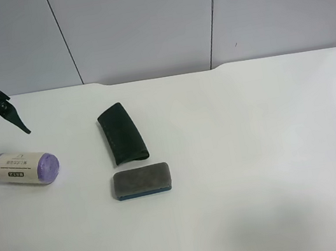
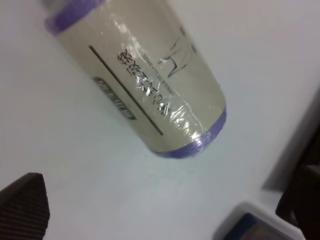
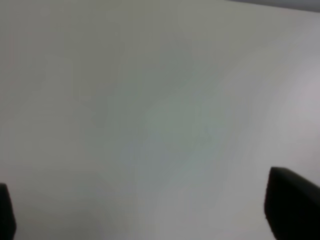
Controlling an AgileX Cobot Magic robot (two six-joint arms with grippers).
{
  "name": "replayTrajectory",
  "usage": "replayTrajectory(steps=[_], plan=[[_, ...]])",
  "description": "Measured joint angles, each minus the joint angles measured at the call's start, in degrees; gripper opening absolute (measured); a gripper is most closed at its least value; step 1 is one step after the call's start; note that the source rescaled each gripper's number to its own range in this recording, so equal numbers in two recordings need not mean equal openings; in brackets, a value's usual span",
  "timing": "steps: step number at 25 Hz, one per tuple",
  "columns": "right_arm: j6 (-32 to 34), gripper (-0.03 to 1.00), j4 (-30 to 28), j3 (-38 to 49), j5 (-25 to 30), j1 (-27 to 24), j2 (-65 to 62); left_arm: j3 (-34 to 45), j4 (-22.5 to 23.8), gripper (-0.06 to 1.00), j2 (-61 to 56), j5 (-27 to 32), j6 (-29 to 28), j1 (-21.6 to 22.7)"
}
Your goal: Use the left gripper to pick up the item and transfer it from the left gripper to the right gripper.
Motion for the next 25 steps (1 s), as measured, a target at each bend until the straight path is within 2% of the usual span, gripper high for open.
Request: replayTrajectory(steps=[7,14,25], plan=[[0.0,1.00,0.0,0.0,0.0,0.0,0.0,0.0,-2.0,1.00,7.0,-2.7,-5.1,0.0],[0.0,1.00,0.0,0.0,0.0,0.0,0.0,0.0,-2.3,1.00,11.6,-8.4,-9.8,0.1],[0.0,1.00,0.0,0.0,0.0,0.0,0.0,0.0,-0.9,1.00,16.5,-15.8,-17.4,0.1]])
